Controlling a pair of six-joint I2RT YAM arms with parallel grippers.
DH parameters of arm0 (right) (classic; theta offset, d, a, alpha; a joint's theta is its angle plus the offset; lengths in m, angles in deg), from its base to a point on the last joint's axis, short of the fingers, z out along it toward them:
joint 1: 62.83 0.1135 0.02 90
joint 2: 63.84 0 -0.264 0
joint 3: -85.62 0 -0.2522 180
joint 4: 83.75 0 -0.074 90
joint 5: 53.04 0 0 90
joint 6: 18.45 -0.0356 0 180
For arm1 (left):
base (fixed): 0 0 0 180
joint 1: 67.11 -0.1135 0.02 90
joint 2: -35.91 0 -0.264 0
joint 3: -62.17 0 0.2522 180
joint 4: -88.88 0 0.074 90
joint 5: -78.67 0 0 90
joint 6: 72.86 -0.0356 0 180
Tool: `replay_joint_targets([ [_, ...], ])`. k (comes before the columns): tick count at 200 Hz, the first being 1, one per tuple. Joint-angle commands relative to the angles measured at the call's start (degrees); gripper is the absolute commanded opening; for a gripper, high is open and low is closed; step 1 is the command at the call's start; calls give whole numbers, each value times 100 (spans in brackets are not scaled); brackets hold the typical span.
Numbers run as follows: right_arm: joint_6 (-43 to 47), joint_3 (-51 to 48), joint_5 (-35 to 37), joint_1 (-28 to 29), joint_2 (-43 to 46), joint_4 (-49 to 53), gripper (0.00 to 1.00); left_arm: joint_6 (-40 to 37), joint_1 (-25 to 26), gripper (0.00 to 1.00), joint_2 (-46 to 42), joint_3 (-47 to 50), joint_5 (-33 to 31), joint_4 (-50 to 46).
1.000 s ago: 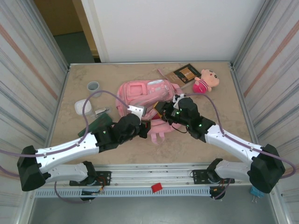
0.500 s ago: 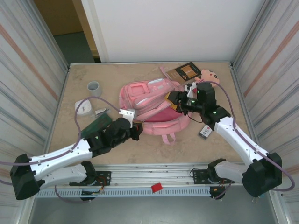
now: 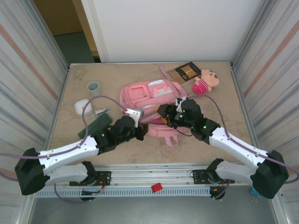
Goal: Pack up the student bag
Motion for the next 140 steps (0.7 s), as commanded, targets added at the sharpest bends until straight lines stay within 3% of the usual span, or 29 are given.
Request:
replay_joint_targets([
  [1, 141, 245, 251, -7, 14, -19, 28, -118, -28, 0, -92, -342, -42, 406],
  [32, 963, 926, -899, -698, 83, 616, 10, -238, -167, 0, -357, -35, -389, 93],
  [69, 2234, 2204, -2563, -1493, -213, 1836, 7, -364, -771, 0, -674, 479, -106, 243],
  [92, 2453, 2636, -3286, -1879, -344, 2071, 4, -592, -1329, 0, -700, 584, 218, 285],
  [110, 2480, 2889, -3682, -2076, -422, 2123, 3, -772, -1824, 0, -594, 701, 414, 460],
  [140, 2567, 3151, -3738, -2089, -490, 2263, 3, -878, -2626, 0, -160, 874, 721, 963],
])
